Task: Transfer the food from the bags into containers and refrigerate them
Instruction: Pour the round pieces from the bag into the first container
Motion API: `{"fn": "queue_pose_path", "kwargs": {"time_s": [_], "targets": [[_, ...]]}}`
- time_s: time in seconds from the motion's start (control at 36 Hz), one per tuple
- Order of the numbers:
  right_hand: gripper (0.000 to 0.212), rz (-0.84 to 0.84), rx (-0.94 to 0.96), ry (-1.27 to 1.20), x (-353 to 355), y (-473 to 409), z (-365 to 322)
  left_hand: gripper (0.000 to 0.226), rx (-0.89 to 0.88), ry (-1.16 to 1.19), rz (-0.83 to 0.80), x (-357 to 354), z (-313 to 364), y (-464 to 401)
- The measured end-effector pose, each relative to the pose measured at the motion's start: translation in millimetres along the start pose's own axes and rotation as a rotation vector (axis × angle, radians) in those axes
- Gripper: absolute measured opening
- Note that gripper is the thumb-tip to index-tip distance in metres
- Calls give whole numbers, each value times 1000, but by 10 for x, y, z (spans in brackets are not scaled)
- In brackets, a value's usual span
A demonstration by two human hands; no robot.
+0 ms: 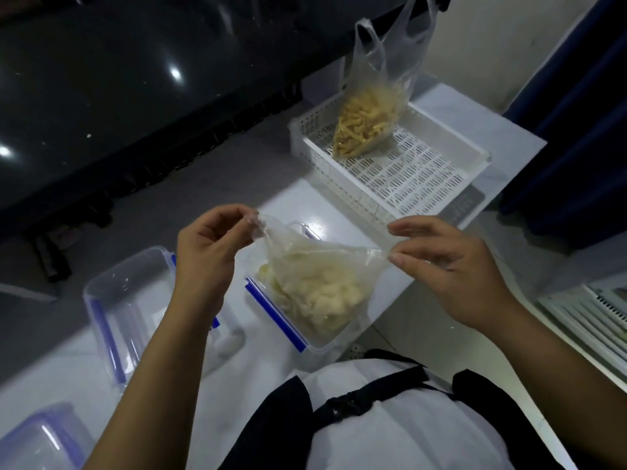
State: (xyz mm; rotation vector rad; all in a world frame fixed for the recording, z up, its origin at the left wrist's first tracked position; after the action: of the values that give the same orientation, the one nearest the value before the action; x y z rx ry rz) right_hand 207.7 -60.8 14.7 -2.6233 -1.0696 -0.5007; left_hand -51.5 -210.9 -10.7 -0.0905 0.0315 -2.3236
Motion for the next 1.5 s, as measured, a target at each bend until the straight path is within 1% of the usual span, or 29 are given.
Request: {"fn": "queue_pose_path", "kwargs": {"time_s": [0.17,0.22,0.25,0.28,0.33,0.39,0.44,0.47,0.56,0.58,0.61,0.67,0.75,0.81,0.92,1.0,1.08,1.14,1.19,1.25,1.31,1.42,1.5], "targets": [[13,106,76,-96,-1,-62,-34,9,-49,86,41,73,143,-33],[11,107,46,-146,-12,-87,18,7,-55,103,46,86,145,-57],[12,89,-3,-190,-30,-100,67,7,-46,103,44,86,120,-72],[20,57,-71,-237,-57,-106,125,9,-32,97,38,80,85,-86],[45,-38,-205,-293,-122,-92,277,18,17,81,6,58,-19,-109],[65,-140,-294,-298,-209,-35,444,36,99,107,-55,43,-147,-118],[69,-186,-326,-266,-310,46,586,57,154,138,-141,47,-272,-91],[65,-172,-332,-268,-356,82,633,61,163,138,-181,51,-332,-66],[41,-53,-331,-353,-443,129,662,58,191,94,-244,65,-488,32],[33,-12,-319,-348,-457,122,657,52,194,73,-237,66,-519,60],[25,26,-308,-323,-464,108,648,41,194,51,-219,63,-542,82],[18,82,-304,-294,-465,66,653,18,192,17,-160,45,-550,103],[21,126,-355,-359,-445,-12,608,17,176,13,-101,4,-482,89],[15,115,-385,-410,-411,-89,527,15,158,84,-73,4,-397,46],[11,75,-339,-530,-324,-245,372,19,101,220,-82,68,-205,-33],[11,64,-307,-576,-306,-313,334,18,88,208,-110,89,-177,-60],[16,30,-374,-528,-359,-305,412,24,148,160,-128,69,-276,-32],[16,24,-424,-468,-404,-250,494,33,181,133,-155,49,-352,18],[15,28,-456,-431,-447,-175,563,37,190,89,-176,28,-416,75],[15,39,-478,-417,-489,-115,617,31,197,50,-170,-2,-470,118],[16,53,-493,-405,-526,-90,650,20,206,22,-140,-44,-513,144],[17,47,-443,-378,-574,-145,634,27,190,-20,-97,-124,-509,156],[11,27,-404,-337,-599,-232,601,21,185,18,-87,-112,-471,133]]}}
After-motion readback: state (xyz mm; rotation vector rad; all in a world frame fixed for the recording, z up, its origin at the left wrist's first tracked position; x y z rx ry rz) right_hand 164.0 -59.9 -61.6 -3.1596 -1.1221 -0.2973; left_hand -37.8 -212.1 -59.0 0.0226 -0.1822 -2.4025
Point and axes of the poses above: each hand's wrist, its own y-axis away from the middle knuckle, its own x-axis out of the back of the hand, z = x × y, the point moved 2 cm from there along -y, towards the middle knuckle, and after that the axes turned 1 degree about -x, right-handed, at the moved point
